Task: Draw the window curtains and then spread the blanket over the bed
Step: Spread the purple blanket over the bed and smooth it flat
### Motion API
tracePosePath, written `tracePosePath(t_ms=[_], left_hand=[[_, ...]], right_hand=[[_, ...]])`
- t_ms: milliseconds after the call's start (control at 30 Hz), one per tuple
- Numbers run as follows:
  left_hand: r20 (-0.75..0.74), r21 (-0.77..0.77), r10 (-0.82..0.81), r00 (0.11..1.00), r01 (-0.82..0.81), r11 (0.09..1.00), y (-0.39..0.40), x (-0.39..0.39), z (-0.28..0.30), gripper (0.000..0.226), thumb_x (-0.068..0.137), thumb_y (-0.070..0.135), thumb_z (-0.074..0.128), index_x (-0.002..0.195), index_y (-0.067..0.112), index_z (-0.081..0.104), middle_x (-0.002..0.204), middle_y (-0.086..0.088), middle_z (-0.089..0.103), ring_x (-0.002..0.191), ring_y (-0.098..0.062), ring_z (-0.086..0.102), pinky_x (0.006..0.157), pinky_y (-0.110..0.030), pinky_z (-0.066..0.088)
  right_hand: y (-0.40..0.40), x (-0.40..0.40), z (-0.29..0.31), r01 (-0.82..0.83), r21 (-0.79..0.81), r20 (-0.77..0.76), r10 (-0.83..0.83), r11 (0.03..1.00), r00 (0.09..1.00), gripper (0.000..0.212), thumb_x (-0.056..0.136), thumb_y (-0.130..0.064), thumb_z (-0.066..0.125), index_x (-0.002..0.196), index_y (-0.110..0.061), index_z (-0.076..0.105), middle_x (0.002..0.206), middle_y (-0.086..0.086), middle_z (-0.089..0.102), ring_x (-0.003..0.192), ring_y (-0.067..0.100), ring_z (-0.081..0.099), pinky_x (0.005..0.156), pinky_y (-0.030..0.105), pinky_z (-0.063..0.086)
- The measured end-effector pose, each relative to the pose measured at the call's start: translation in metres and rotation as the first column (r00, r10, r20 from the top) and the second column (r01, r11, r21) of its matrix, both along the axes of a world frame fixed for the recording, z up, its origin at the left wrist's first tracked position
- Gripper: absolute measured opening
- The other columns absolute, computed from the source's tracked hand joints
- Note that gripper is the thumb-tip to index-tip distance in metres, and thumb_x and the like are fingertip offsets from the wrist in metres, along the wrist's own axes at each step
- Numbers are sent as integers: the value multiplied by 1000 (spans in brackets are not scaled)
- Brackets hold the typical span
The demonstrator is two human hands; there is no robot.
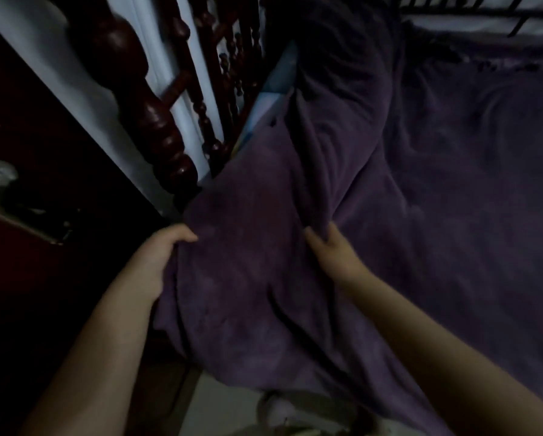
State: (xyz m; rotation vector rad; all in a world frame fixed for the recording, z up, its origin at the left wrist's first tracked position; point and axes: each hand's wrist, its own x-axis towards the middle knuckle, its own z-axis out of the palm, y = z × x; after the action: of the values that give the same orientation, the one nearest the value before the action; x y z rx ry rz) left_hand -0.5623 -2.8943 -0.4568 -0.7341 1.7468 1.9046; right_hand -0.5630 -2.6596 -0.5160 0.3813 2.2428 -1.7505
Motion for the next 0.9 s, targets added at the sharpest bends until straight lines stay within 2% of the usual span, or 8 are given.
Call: tracePosePath(t_ms=[100,167,233,333,500,633,800,900], left_hand=[[219,-427,-165,962,247,870,-8,6,-74,14,88,4,49,80,10,58,82,-3,57,74,-20,53,64,-26,39],[281,-542,-170,945,302,785,-6,12,-110,25,89,7,51,115,8,52,103,-5,54,95,-21,51,76,-27,36],[288,-567,-186,940,323,757,-2,10,-135,49,88,15,55,133,2,40,131,-14,50,117,-28,49,91,-30,39],[211,-651,-211,954,298,698,9,1,-153,59,85,27,61,134,1,41,138,-19,47,124,-32,47,98,-33,40],[31,-636,-249,968,211,742,39,-26,-167,80,76,37,71,138,1,34,142,-18,44,130,-29,43,107,-37,37],[5,-785,-258,966,164,597,68,-54,-176,98,68,60,66,140,4,30,143,-19,40,133,-33,36,109,-44,33],[27,-919,-241,970,119,376,93,-80,-170,81,71,66,56,117,0,46,126,-20,49,118,-36,45,92,-45,41],[99,-933,-363,926,213,288,89,-105,-169,63,85,57,46,111,0,49,118,-21,57,109,-36,54,82,-42,46]], right_hand=[[-4,11,-73,-486,526,414,289,698,863,51,93,-27,45,132,2,32,135,24,47,122,37,49,98,38,41],[-3,19,-100,-688,545,548,418,480,725,45,93,-23,41,133,-1,38,137,23,47,123,34,48,100,39,41],[-1,19,-113,-744,548,566,485,382,666,43,93,-22,39,132,-5,44,138,18,48,125,31,48,103,39,41],[6,7,-113,-657,610,508,419,442,753,41,91,-30,41,124,-8,52,128,19,57,116,33,55,95,39,46],[19,-26,-91,-348,771,214,298,533,930,37,91,-35,44,96,-4,63,103,20,67,98,34,62,75,36,48],[33,-56,-82,-37,775,-30,96,631,995,48,83,-45,58,105,-2,52,113,20,58,103,35,57,72,36,45],[37,-108,-79,-66,759,76,13,648,997,71,78,-61,54,115,-1,46,119,18,57,106,36,56,72,35,42],[33,-140,-81,-200,748,173,105,633,979,58,89,-51,44,106,3,55,112,21,64,104,36,59,81,38,48]])
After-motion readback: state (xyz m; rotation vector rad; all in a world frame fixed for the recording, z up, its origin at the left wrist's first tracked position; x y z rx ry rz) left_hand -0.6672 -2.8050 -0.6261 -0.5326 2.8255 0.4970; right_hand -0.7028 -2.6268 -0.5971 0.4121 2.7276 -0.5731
